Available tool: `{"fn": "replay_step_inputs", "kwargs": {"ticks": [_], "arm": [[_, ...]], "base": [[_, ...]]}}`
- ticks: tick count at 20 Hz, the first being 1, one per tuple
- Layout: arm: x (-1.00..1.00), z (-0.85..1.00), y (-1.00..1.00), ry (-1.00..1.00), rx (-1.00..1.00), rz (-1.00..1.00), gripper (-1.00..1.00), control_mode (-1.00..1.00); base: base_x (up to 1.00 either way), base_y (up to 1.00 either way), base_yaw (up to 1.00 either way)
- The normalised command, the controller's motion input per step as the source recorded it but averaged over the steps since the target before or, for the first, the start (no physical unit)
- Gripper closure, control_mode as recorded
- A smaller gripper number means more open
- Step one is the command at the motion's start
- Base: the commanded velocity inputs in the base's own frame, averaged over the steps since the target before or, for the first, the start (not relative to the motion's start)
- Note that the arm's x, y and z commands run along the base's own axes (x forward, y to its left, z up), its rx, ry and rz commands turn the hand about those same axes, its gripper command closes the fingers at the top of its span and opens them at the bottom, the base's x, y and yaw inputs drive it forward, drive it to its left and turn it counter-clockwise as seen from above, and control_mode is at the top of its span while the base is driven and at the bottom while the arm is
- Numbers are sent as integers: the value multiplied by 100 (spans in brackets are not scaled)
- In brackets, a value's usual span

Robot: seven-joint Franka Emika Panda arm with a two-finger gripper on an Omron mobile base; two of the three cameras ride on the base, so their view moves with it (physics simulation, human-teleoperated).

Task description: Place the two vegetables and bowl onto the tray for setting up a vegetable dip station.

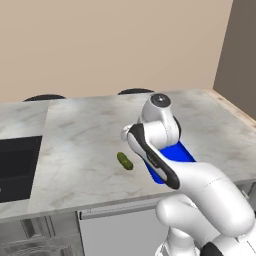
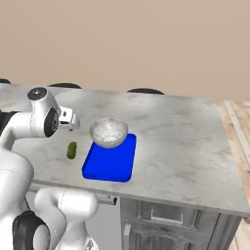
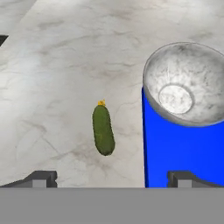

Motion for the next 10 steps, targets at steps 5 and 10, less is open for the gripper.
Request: {"fn": "replay_step_inputs", "kwargs": {"ticks": [5, 10], "arm": [[0, -15, 18, 14, 1, 0, -100, -100], [0, -21, 15, 7, 1, 1, -100, -100]], "base": [[0, 0, 0], [0, 0, 0]]}}
